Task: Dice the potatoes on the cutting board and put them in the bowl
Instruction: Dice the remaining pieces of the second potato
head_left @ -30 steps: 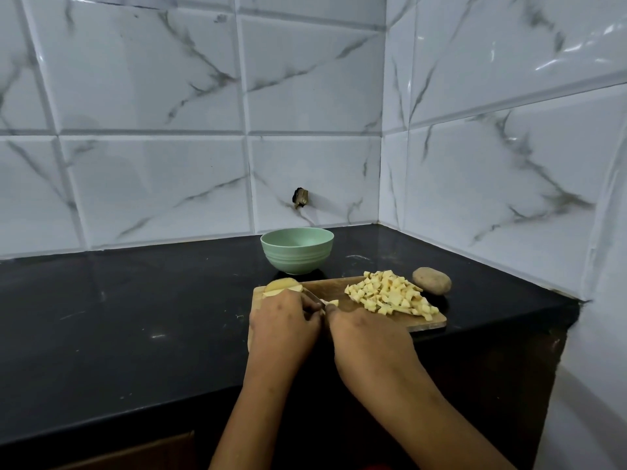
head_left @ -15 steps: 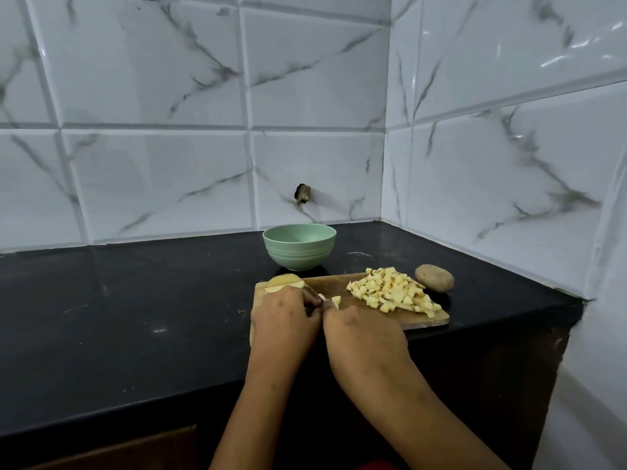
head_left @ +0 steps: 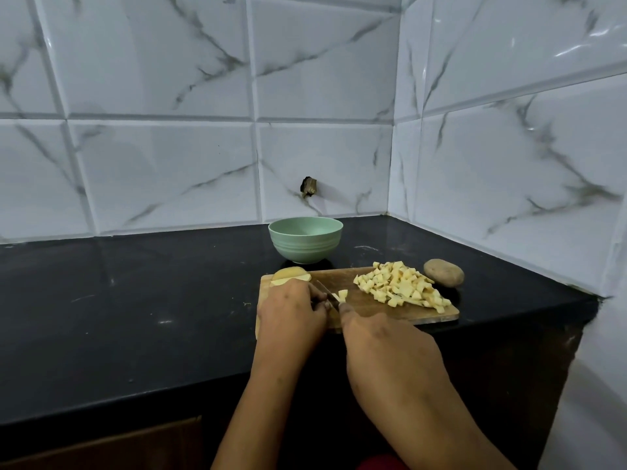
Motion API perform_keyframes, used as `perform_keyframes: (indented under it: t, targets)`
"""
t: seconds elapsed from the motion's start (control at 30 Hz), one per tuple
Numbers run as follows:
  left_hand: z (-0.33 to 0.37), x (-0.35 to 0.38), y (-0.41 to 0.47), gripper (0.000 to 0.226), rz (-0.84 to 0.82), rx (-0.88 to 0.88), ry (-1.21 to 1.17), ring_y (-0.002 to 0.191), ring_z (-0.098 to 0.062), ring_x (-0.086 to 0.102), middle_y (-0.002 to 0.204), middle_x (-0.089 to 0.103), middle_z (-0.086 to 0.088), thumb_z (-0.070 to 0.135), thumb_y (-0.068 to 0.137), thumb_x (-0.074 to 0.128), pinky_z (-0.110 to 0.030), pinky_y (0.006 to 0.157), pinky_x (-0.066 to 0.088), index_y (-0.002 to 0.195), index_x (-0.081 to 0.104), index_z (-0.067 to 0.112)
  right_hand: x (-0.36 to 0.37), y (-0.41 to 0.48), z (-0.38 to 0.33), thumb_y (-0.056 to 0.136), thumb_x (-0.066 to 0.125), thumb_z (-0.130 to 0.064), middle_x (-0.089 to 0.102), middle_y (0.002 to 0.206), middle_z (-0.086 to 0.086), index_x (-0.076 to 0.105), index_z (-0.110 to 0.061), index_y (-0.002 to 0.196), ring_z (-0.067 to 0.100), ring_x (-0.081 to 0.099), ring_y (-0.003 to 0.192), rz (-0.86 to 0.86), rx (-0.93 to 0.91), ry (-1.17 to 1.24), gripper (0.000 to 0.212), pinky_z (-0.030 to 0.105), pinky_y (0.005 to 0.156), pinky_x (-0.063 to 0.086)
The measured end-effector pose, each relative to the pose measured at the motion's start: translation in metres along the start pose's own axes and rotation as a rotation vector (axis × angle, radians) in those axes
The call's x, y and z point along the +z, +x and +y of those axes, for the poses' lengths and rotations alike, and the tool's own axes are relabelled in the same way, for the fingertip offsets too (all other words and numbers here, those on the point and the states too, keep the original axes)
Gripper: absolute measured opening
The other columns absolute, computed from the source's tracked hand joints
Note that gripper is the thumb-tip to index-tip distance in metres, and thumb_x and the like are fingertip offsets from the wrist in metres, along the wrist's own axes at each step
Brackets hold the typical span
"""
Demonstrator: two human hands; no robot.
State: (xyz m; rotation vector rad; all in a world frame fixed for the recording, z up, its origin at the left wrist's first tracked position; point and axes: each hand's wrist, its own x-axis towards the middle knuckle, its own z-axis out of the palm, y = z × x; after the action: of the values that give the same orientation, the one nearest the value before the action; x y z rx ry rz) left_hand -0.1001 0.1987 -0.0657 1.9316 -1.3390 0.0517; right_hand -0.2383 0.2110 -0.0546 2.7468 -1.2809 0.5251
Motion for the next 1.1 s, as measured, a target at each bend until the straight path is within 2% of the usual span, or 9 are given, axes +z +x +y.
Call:
perform_keyframes:
  t: [0.07,0.23,0.5,0.7,0.83,0.87,0.97,1.03,1.1]
  targets:
    - [-0.001,0.0,0.001,0.016,0.001,0.004,0.004,0.094,-0.009,0.061,0.097,0.072,0.011,0.024,0.087,0.062,-0.032,0.085,0.05,0.098,0.074,0.025,0.002,0.008,-0.001,0.097,0.043,-0.008,0.05,0.083,-0.003,0.025,-0.019,0.148,0.017,0.051,0.078,-0.009,0.012,-0.033,0.055,0.028,0.056,0.038]
    - [-0.001,0.0,-0.001,0.016,0.02,0.012,-0.006,0.09,-0.007,0.06,0.097,0.071,0.015,0.025,0.088,0.062,-0.024,0.077,0.048,0.096,0.075,0.028,0.011,0.031,-0.001,0.099,0.041,-0.009,0.061,0.109,0.004,0.033,-0.017,0.145,0.022,0.061,0.094,-0.03,0.025,-0.051,0.047,0.031,0.063,0.04]
    - [0.001,-0.003,-0.005,0.03,0.013,0.1,-0.07,0.094,-0.003,0.06,0.104,0.071,0.01,0.004,0.087,0.058,-0.021,0.087,0.048,0.104,0.073,0.024,0.006,0.029,0.021,0.097,0.04,-0.012,0.061,0.106,0.001,0.038,-0.03,0.141,0.017,0.052,0.079,0.061,0.065,0.008,0.048,0.027,0.056,0.037]
    - [-0.002,0.0,-0.004,0.033,0.116,0.055,-0.069,0.094,-0.005,0.057,0.106,0.067,0.005,-0.001,0.088,0.053,-0.015,0.081,0.044,0.109,0.07,0.019,0.001,0.032,0.049,0.102,0.035,-0.028,0.063,0.112,-0.003,0.047,-0.035,0.138,0.014,0.061,0.09,0.073,0.153,0.167,0.038,0.031,0.071,0.052]
    - [-0.002,0.002,-0.002,0.028,0.136,0.002,0.043,0.085,-0.008,0.056,0.101,0.065,0.005,0.01,0.091,0.05,-0.023,0.078,0.047,0.108,0.07,0.022,0.002,0.03,0.057,0.102,0.04,-0.03,0.063,0.115,-0.009,0.047,-0.037,0.139,0.002,0.051,0.07,-0.032,0.12,0.376,0.038,0.017,0.057,0.041]
    - [-0.002,0.002,-0.002,0.029,0.125,0.003,0.077,0.083,-0.008,0.055,0.1,0.065,0.005,0.013,0.092,0.048,-0.023,0.076,0.046,0.109,0.069,0.023,0.002,0.03,0.06,0.102,0.041,-0.031,0.063,0.11,-0.011,0.049,-0.037,0.137,0.001,0.047,0.066,-0.062,0.125,0.425,0.037,0.014,0.053,0.035]
    - [0.002,0.002,-0.004,0.026,0.104,0.038,0.17,0.088,-0.01,0.055,0.098,0.066,0.009,0.027,0.095,0.046,-0.022,0.072,0.035,0.107,0.069,0.028,-0.007,0.027,0.076,0.1,0.047,-0.029,0.048,0.067,-0.02,0.059,-0.036,0.128,-0.001,0.041,0.057,-0.105,0.169,0.559,0.031,0.012,0.048,0.031]
    - [0.004,0.002,-0.005,0.026,0.085,0.066,0.205,0.093,-0.009,0.055,0.098,0.066,0.011,0.042,0.093,0.048,-0.023,0.075,0.033,0.105,0.069,0.031,-0.015,0.025,0.085,0.098,0.052,-0.028,0.042,0.058,-0.018,0.064,-0.036,0.121,-0.001,0.04,0.054,-0.103,0.186,0.59,0.027,0.011,0.047,0.031]
    - [0.004,0.003,-0.004,0.029,0.045,0.079,0.203,0.095,-0.008,0.055,0.097,0.067,0.013,0.051,0.089,0.052,-0.026,0.08,0.042,0.103,0.07,0.032,-0.02,0.025,0.091,0.098,0.053,-0.027,0.047,0.058,-0.015,0.065,-0.037,0.119,0.003,0.042,0.054,-0.076,0.19,0.593,0.027,0.013,0.048,0.03]
